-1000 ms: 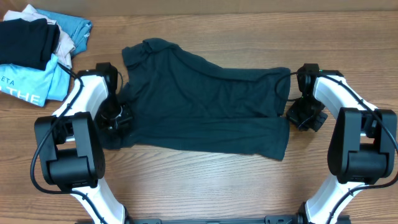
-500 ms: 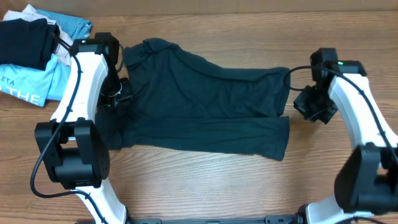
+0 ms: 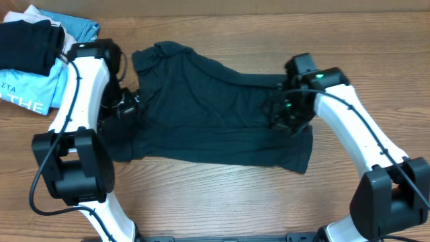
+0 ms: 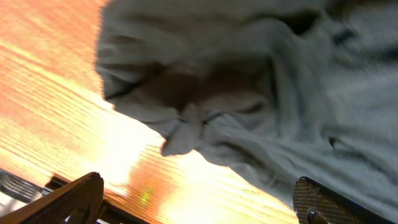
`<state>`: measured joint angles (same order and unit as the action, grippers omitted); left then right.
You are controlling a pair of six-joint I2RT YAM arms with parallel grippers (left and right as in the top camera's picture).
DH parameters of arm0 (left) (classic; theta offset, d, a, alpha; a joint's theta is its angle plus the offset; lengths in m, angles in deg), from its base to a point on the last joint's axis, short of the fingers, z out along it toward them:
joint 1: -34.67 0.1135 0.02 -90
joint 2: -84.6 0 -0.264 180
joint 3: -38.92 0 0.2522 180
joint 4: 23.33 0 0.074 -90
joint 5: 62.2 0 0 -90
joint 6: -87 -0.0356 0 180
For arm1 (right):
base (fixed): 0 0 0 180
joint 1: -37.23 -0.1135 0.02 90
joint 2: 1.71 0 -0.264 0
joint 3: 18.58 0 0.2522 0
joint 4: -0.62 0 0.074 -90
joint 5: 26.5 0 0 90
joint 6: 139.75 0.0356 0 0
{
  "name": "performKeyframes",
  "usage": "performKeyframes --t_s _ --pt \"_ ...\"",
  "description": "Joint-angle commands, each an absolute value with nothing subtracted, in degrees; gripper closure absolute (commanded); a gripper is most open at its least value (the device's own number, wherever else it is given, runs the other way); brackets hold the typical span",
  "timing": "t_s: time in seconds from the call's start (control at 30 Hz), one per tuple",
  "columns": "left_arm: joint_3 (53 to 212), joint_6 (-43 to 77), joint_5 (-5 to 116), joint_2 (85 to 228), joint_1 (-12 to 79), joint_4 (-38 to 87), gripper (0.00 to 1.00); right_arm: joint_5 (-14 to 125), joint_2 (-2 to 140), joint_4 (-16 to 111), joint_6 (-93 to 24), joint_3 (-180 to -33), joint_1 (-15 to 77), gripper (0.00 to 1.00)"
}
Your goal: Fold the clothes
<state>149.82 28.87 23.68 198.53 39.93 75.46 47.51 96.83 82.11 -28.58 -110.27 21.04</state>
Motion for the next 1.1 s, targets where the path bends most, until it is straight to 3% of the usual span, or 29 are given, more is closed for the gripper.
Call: performKeyframes --t_s 0.0,0.07,0.1,0.2,0.43,0.63,0.83,0.97,1.07 --pt "151.0 31.8 26.9 195.7 45.9 75.3 0.0 45.2 96.7 78.8 -28.0 -110.0 15.6 0.67" --pt "151.0 26.5 32.6 195.3 49.1 76.8 0.0 45.7 96.7 76.4 -25.7 -110.0 14.4 0.39" --pt "150.6 25.2 34.5 195.3 49.7 78.3 0.0 45.7 96.7 75.5 -24.3 -110.0 14.5 0.34" --pt "145.8 25.1 35.7 195.1 48.9 78.1 0.0 45.7 96.7 74.1 -21.6 -110.0 16.4 0.33" --pt "128.4 23.4 40.2 195.1 49.0 60.4 0.0 45.9 96.7 77.6 -24.7 -110.0 17.3 0.33" --pt "127.7 27.3 30.3 195.1 49.0 61.7 0.0 45.9 96.7 77.6 -24.7 -110.0 17.3 0.33" --pt "127.7 25.3 30.0 195.2 51.2 56.4 0.01 45.9 96.7 78.2 -24.7 -110.0 17.3 0.33" --pt "127.7 25.3 30.9 195.2 51.2 54.7 0.06 45.8 96.7 78.1 -24.7 -110.0 17.3 0.32" --pt "127.7 25.3 32.7 195.2 51.2 54.3 0.21 45.8 96.7 78.2 -24.7 -110.0 17.3 0.33"
